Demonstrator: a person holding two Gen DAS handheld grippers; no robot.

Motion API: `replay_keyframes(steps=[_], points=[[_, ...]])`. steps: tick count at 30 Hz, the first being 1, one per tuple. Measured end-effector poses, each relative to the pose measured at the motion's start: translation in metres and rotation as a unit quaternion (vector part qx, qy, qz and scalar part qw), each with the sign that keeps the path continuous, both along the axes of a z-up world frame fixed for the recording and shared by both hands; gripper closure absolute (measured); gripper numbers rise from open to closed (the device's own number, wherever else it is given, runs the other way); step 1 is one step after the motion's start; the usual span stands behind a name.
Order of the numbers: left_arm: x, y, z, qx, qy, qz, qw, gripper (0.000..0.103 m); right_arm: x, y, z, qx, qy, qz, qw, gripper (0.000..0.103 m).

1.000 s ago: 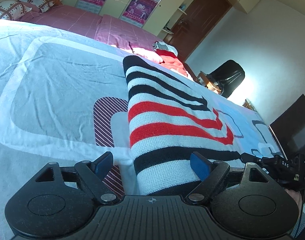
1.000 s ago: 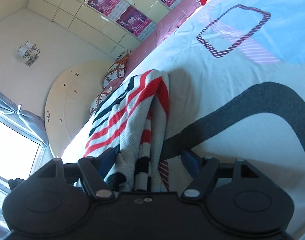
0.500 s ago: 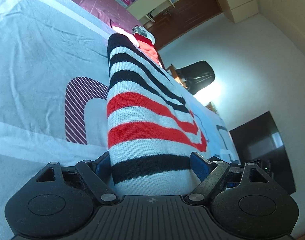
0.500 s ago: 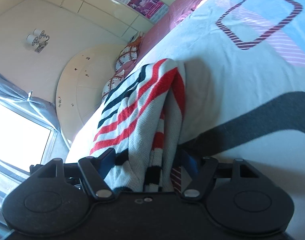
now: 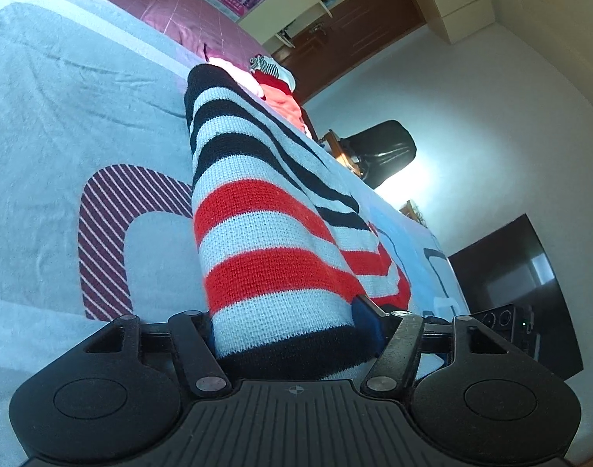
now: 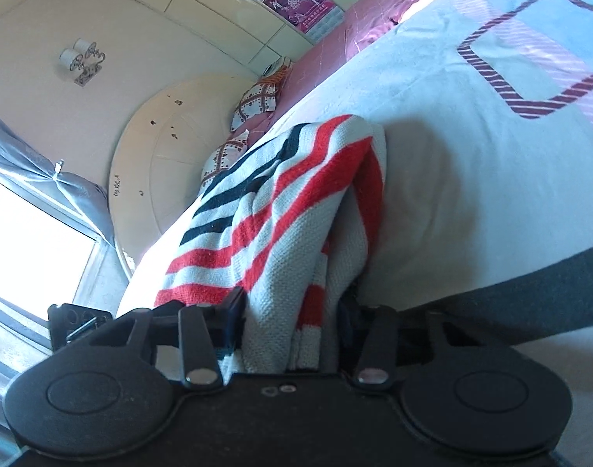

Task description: Fold small clothes

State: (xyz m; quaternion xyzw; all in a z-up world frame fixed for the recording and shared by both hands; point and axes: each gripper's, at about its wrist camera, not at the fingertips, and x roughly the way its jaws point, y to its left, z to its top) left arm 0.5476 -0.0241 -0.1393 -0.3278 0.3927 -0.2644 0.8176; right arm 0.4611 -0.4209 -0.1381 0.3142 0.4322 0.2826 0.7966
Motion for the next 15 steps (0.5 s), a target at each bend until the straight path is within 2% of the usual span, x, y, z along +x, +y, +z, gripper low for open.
replay_keyframes(steps=[3,8,15], points=[[-0.003,-0.002,0.004,-0.007,-0.011,0.012,0.9998,0.056,-0.006,0.003,0.007,-0.007,-0.014,0.002,1.000,0.067],[-0.010,-0.002,0.026,-0.010,-0.036,0.003,0.9993,0.057,-0.019,0.012,0.036,-0.009,-0.045,0.009,0.999,0.068],[-0.034,0.042,0.056,-0.027,-0.063,0.019,0.9975,0.057,-0.033,0.051,0.072,-0.015,-0.070,0.030,0.997,0.068]])
